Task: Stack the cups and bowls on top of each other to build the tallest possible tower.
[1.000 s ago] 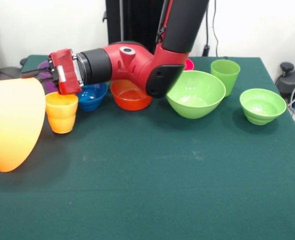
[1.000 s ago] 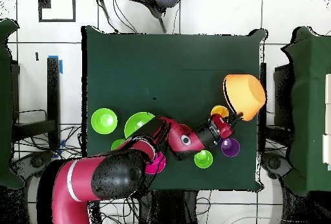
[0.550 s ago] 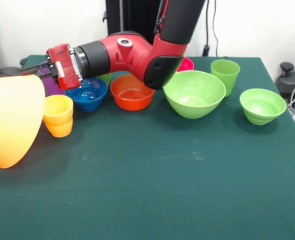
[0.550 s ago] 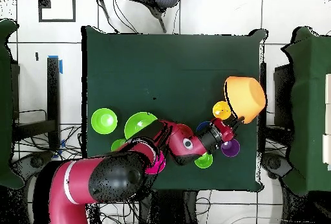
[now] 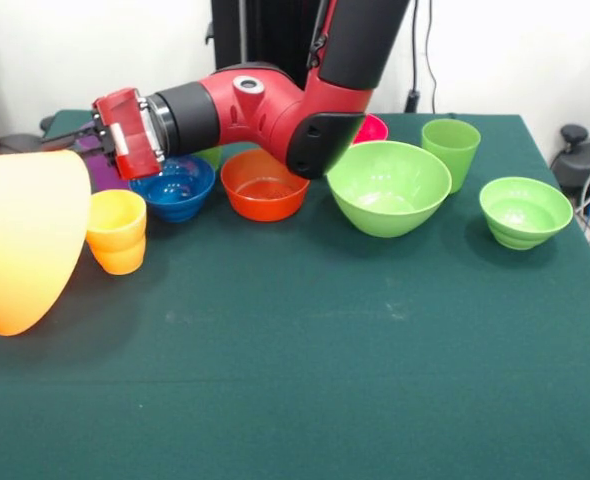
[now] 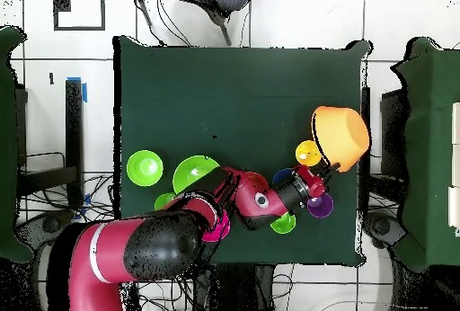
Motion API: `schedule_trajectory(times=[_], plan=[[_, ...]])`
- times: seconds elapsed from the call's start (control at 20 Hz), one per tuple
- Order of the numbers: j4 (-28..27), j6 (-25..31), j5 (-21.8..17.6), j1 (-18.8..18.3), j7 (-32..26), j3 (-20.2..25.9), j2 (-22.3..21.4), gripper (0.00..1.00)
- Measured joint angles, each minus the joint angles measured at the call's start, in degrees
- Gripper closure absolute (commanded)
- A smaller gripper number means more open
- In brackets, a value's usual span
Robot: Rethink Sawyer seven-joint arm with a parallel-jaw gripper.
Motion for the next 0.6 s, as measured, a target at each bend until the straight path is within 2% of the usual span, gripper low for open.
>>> schedule_trajectory(times=[0.2,0.6], plan=[[0.0,0.0,0.0,0.2,1.9,0.0,0.0,1.00],[0.0,0.0,-0.1,1.1,10.1,0.0,0.0,1.00]])
